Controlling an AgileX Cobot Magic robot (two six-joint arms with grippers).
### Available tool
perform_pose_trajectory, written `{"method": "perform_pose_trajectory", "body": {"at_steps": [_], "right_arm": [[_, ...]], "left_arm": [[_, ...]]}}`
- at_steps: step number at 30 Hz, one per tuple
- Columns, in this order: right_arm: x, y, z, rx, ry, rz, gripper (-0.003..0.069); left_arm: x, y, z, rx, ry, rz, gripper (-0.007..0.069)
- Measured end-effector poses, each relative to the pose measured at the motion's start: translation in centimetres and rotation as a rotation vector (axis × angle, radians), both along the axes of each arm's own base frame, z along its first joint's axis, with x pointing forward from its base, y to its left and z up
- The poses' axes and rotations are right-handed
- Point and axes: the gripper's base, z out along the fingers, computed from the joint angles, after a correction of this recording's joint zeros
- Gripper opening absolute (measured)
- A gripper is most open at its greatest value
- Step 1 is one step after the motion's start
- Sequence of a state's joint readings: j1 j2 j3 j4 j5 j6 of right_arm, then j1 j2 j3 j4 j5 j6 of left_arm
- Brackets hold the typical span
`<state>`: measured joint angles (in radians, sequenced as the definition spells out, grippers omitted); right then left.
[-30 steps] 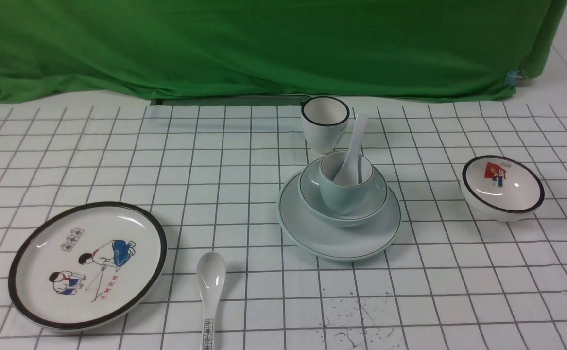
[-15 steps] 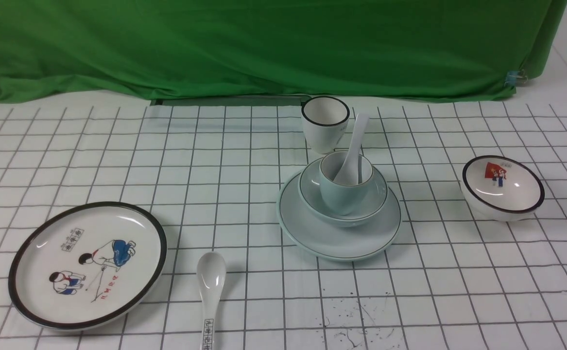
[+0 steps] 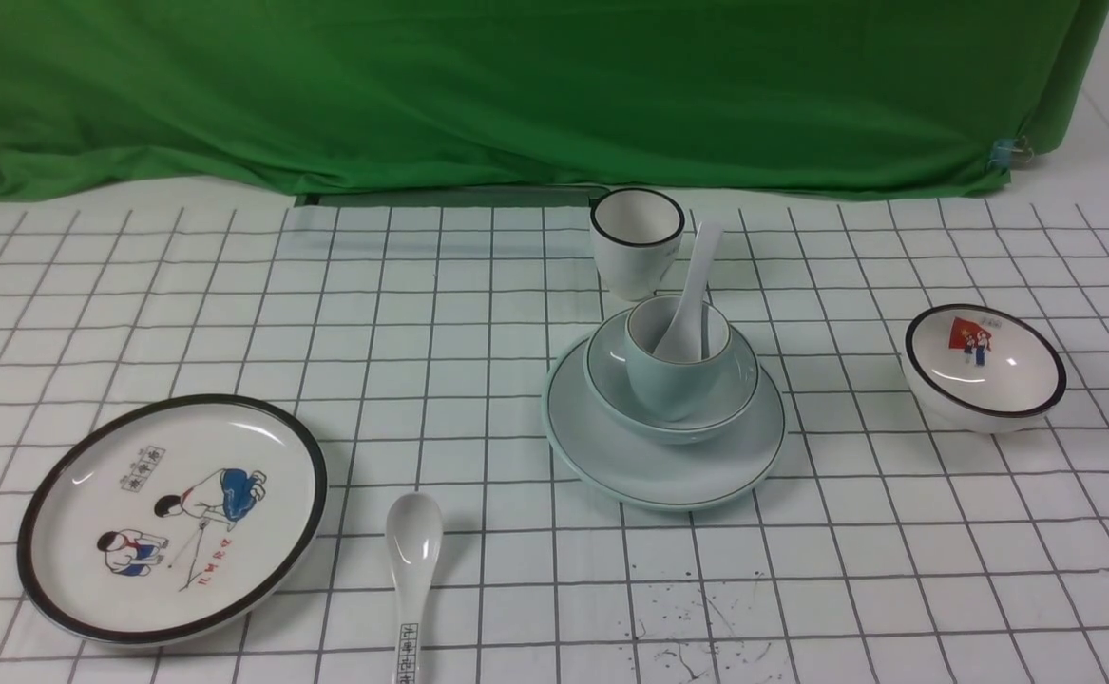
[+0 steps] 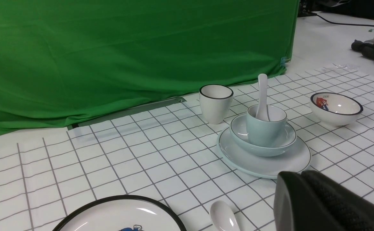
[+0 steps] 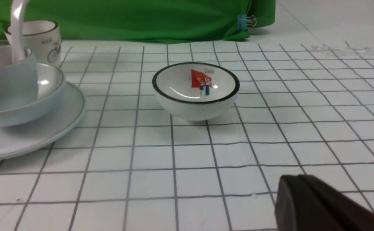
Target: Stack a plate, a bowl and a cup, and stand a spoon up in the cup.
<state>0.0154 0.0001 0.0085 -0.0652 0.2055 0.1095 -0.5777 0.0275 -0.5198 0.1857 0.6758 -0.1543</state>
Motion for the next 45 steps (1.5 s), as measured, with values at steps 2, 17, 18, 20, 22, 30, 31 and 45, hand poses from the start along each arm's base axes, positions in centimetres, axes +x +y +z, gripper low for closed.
{"method": "perform_pose_trajectory", "body": {"at_steps": [2,17,18,20,22,30,31,45], "right_arm": [[0.0,0.0,0.0,0.0,0.005,0.009,0.0011],[0.0,0.1,-0.1,0.004,0.013,0.012,0.0022],[0.0,0.1,-0.1,0.004,0.013,0.012,0.0022],[0.0,0.1,-0.1,0.004,0.013,0.012,0.0023],[0.0,0.1,-0.1,0.004,0.013,0.012,0.0029],[0.0,0.1,-0.1,0.004,0.014,0.012,0.0047],[0.0,0.1,-0.1,0.004,0.014,0.012,0.005],[0.0,0.1,-0.1,0.004,0.015,0.013,0.0081]], "left_arm": [[0.0,0.0,0.0,0.003,-0.002,0.0,-0.0031],[0.0,0.0,0.0,0.008,-0.004,-0.001,-0.0029],[0.0,0.0,0.0,0.008,-0.004,-0.001,-0.0029],[0.0,0.0,0.0,0.008,-0.004,-0.001,-0.0029],[0.0,0.0,0.0,0.008,-0.004,-0.001,-0.0029],[0.0,0.0,0.0,0.008,-0.004,-0.001,-0.0029],[0.0,0.0,0.0,0.008,-0.004,-0.001,-0.0029],[1.0,-0.7,-1.4,0.069,-0.074,0.048,-0.0029]]}}
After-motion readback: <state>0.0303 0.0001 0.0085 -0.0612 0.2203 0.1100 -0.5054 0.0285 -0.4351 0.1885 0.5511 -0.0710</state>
